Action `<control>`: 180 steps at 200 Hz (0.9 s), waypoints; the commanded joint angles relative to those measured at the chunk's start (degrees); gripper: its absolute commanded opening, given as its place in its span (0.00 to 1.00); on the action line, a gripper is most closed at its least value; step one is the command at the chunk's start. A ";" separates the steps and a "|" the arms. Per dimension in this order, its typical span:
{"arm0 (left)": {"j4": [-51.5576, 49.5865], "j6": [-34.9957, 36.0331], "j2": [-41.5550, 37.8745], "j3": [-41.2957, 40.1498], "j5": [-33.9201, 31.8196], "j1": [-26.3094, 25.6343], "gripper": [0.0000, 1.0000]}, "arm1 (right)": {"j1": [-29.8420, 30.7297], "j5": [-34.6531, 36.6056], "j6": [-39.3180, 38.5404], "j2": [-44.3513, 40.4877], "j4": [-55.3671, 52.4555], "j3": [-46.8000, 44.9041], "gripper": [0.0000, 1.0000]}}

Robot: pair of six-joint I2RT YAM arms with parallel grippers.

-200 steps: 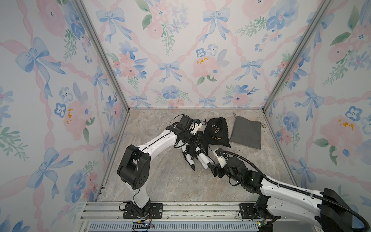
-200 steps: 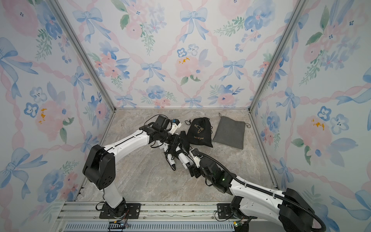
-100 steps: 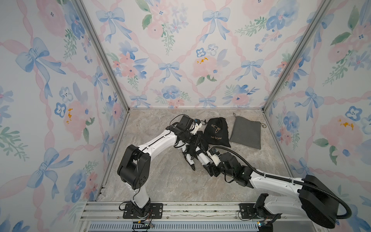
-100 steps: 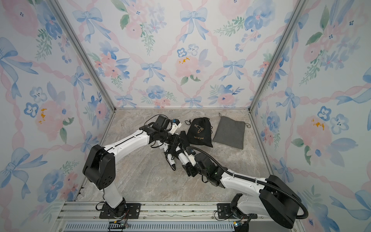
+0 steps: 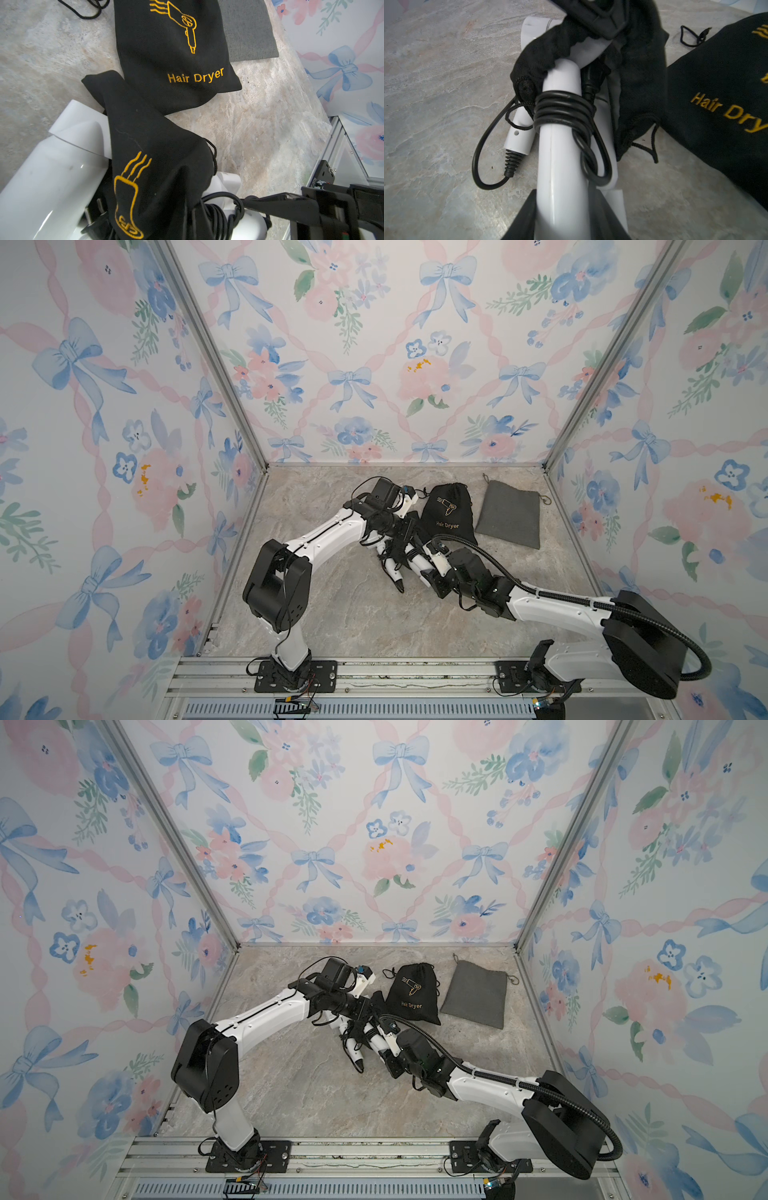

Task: Pack away hair dryers
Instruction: Place the hair dryer in the drawstring bag.

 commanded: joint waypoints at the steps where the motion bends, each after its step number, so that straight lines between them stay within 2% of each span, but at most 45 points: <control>1: -0.72 -0.65 -2.12 1.37 -0.36 -0.60 0.06 | 0.87 3.23 0.21 -2.06 -1.24 1.71 0.29; 53: -0.69 -1.40 -2.42 1.98 -0.80 -2.09 0.06 | 4.98 13.38 0.18 -6.01 -7.10 4.68 0.27; 107: -0.74 -2.20 -4.55 2.62 -1.58 -4.07 0.07 | 6.00 21.60 5.08 -7.41 -11.82 7.25 0.25; 146: -0.68 -2.71 -6.79 2.70 -1.94 -4.43 0.08 | 4.70 23.63 8.88 -9.73 -13.88 7.57 0.23; 180: -0.69 -3.20 -6.20 2.95 -2.33 -5.67 0.08 | 3.29 22.47 12.43 -12.44 -13.32 7.64 0.23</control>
